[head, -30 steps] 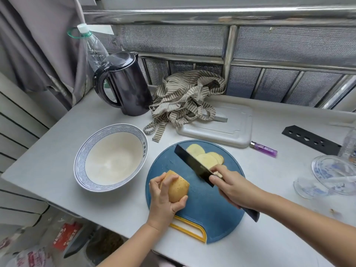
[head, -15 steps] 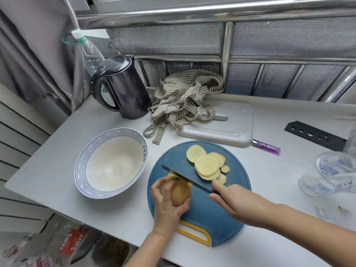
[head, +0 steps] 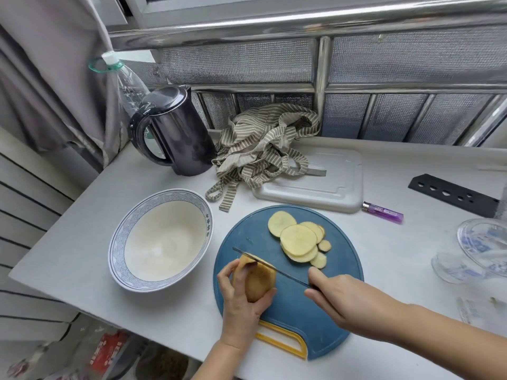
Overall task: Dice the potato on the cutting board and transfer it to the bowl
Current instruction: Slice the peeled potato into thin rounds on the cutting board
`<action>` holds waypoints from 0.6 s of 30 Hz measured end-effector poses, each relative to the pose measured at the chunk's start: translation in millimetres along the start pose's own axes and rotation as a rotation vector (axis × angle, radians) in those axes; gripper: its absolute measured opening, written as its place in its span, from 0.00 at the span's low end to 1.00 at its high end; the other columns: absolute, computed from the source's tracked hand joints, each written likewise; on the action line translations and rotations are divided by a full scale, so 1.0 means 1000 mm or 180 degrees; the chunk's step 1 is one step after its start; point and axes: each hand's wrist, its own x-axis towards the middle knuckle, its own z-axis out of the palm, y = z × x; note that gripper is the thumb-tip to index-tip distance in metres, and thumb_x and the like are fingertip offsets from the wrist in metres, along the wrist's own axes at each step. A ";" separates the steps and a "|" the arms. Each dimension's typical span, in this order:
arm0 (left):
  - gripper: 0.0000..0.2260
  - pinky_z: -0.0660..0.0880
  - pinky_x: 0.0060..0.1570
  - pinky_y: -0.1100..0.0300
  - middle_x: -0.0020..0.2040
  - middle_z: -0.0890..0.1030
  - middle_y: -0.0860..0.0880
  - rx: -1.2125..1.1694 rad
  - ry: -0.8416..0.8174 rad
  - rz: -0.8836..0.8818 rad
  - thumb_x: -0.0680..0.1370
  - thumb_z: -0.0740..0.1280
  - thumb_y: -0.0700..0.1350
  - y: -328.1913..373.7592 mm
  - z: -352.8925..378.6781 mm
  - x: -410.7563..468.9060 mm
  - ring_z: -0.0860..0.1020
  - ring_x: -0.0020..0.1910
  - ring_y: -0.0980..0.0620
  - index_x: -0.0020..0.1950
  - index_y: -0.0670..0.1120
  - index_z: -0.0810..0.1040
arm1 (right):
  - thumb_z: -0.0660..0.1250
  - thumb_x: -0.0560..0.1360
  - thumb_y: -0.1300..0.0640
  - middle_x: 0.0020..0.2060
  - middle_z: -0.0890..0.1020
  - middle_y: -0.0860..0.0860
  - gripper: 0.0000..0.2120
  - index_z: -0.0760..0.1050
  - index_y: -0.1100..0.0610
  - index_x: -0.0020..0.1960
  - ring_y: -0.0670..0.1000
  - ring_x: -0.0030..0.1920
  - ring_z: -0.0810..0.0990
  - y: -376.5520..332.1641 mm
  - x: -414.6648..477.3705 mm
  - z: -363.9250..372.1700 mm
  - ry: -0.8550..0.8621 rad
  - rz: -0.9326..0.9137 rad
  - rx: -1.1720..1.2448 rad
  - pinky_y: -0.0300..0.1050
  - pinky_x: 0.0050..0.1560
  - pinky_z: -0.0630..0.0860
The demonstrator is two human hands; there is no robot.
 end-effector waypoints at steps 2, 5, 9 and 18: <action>0.26 0.60 0.62 0.77 0.65 0.57 0.66 0.0005 -0.0005 -0.0003 0.69 0.70 0.60 0.000 0.000 0.000 0.61 0.65 0.68 0.65 0.65 0.65 | 0.43 0.81 0.41 0.31 0.68 0.47 0.13 0.56 0.49 0.47 0.53 0.33 0.68 0.000 0.000 0.002 0.0010 -0.0005 -0.0038 0.48 0.37 0.65; 0.26 0.59 0.63 0.77 0.65 0.56 0.66 0.0022 -0.0001 0.0033 0.69 0.70 0.59 -0.002 0.002 -0.001 0.60 0.66 0.68 0.65 0.66 0.65 | 0.43 0.81 0.41 0.32 0.69 0.47 0.14 0.57 0.50 0.48 0.53 0.33 0.69 0.001 -0.001 0.004 0.0030 -0.0001 -0.0062 0.49 0.37 0.66; 0.26 0.61 0.62 0.76 0.64 0.58 0.65 0.0031 0.0020 0.0071 0.69 0.69 0.59 -0.002 0.002 0.000 0.60 0.66 0.67 0.65 0.66 0.65 | 0.45 0.81 0.41 0.32 0.69 0.47 0.13 0.57 0.50 0.48 0.53 0.33 0.69 0.000 -0.002 0.004 0.0016 0.0016 -0.0003 0.49 0.38 0.67; 0.27 0.65 0.64 0.67 0.66 0.57 0.64 0.0038 0.0004 0.0192 0.70 0.69 0.60 -0.004 0.003 -0.001 0.61 0.67 0.64 0.66 0.71 0.63 | 0.45 0.82 0.42 0.34 0.73 0.51 0.13 0.57 0.50 0.48 0.55 0.34 0.70 0.000 -0.005 0.006 -0.0026 0.0092 0.0064 0.52 0.39 0.69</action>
